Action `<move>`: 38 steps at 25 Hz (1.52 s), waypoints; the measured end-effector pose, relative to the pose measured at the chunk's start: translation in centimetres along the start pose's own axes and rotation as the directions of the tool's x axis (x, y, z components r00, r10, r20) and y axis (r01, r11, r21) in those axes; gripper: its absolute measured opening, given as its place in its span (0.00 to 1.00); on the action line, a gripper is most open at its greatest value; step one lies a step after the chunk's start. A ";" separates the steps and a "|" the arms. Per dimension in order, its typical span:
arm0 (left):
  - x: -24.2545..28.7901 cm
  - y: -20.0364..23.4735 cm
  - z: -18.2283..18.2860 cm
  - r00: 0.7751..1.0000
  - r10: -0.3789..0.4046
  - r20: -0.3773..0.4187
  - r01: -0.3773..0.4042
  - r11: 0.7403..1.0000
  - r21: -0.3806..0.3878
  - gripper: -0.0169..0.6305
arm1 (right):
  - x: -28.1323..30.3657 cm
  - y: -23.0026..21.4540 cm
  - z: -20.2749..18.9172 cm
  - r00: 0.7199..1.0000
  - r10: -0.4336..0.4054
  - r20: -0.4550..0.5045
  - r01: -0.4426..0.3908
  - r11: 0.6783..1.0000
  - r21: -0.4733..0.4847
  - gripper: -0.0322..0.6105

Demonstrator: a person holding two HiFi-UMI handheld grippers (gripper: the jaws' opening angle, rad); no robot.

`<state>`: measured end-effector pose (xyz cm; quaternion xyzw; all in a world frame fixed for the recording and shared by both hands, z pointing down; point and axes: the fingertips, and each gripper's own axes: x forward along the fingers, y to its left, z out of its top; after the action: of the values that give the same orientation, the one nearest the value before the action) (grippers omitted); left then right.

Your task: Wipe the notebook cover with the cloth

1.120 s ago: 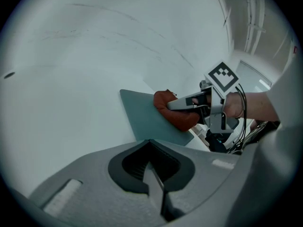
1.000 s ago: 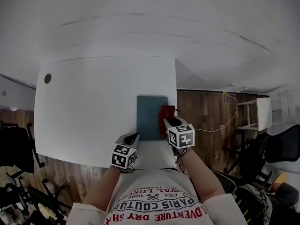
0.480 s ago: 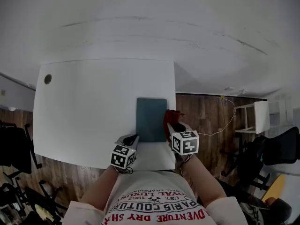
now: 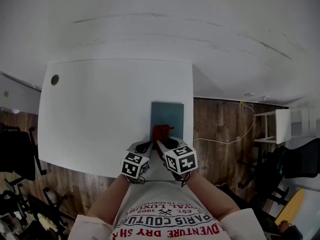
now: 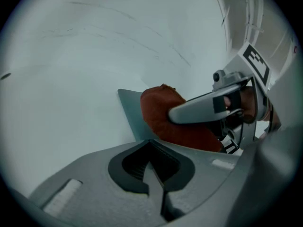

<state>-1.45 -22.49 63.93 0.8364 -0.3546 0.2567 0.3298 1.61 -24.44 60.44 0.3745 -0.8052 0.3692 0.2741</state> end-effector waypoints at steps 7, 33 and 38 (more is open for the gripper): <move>0.0 0.1 0.0 1.000 0.017 0.011 -0.017 1.000 0.019 0.04 | 2.7 0.3 -1.3 0.998 -0.012 -0.054 0.011 1.000 -0.022 0.17; -0.2 0.0 -0.1 0.998 0.050 0.030 -0.052 0.997 0.050 0.04 | -1.2 -6.4 -3.6 0.997 -0.081 -0.006 0.081 0.992 0.092 0.19; -0.1 0.0 -0.2 0.998 0.057 0.028 -0.059 0.997 0.057 0.04 | -2.6 -8.2 -4.3 0.994 -0.113 -0.001 0.112 0.986 0.127 0.19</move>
<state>-1.59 -22.31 64.02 0.8382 -0.3755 0.2652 0.2934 10.40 -23.67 64.24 0.4371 -0.7586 0.4022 0.2679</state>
